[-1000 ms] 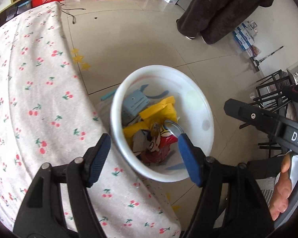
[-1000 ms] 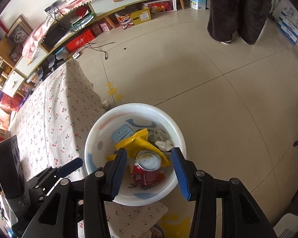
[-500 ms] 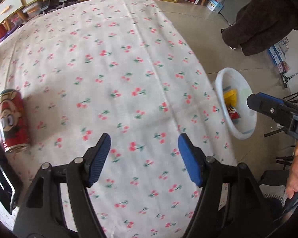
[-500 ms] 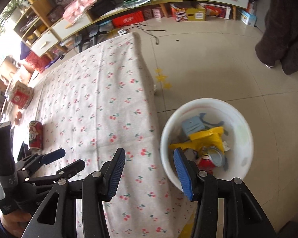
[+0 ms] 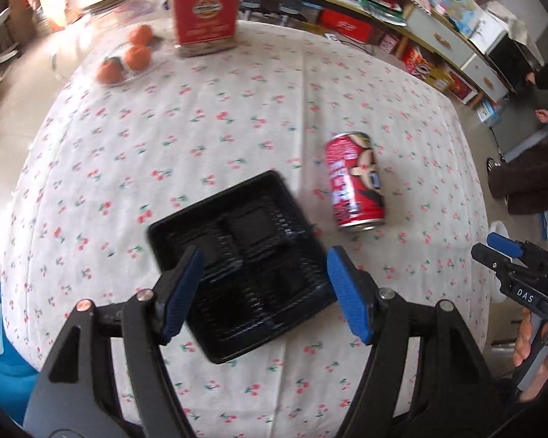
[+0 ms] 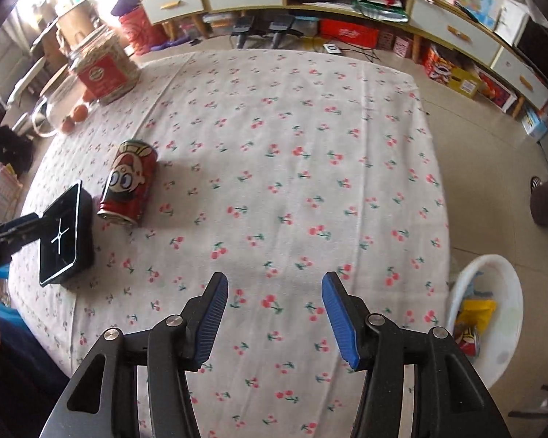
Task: Collect trash
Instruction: 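Grasp the black plastic tray with the left tool while the right tool grasps the cartoon-printed red can, then carry the cartoon can to the bucket and open the right tool while the left tool holds the tray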
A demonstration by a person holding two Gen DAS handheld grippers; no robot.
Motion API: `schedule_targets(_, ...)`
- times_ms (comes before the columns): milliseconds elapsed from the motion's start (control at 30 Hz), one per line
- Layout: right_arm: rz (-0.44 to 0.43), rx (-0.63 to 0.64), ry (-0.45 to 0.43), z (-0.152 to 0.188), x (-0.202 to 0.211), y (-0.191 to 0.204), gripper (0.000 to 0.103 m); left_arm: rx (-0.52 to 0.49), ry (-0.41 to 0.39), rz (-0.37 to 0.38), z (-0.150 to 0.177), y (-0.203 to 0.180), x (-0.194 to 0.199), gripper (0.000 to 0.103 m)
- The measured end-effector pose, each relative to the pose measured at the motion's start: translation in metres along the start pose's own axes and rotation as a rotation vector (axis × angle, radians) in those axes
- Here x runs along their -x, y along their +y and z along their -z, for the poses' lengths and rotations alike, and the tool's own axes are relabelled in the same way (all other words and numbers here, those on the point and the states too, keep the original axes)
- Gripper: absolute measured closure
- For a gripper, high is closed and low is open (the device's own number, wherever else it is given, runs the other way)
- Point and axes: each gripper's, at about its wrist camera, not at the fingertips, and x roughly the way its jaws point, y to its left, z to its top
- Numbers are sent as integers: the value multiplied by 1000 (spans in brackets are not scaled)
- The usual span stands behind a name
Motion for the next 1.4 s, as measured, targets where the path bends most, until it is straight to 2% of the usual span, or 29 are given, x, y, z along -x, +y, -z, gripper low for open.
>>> schedule_targets(167, 17, 72, -15, -20, -25, 49, 48, 61, 12, -21, 11, 32, -3, 32)
schedule_targets(367, -93, 29, -51, -50, -37, 81, 48, 64, 75, 7, 19, 46, -18, 32)
schedule_targets(433, -121, 28, -72, -57, -38, 92, 48, 83, 111, 44, 21, 47, -27, 40)
schedule_targets(500, -146, 19, -76, -63, -42, 101, 48, 83, 142, 72, 21, 48, -33, 66)
schedule_targets(667, -181, 5, -40, -74, -63, 117, 48, 63, 158, 105, 23, 47, -37, 86)
schedule_targets(800, -206, -12, -15, -78, -75, 125, 48, 31, 159, 112, 24, 41, -38, 92)
schedule_targets(933, -209, 9, 13, -76, -83, 132, 49, -2, 152, 106, 21, 33, -39, 92)
schedule_targets(1067, -151, 26, 13, -72, -76, 128, 50, -40, 142, 103, 18, 22, -41, 93)
schedule_targets(1400, -58, 2, 1, -54, -53, 83, 50, -136, 126, 139, 13, -20, -43, 95)
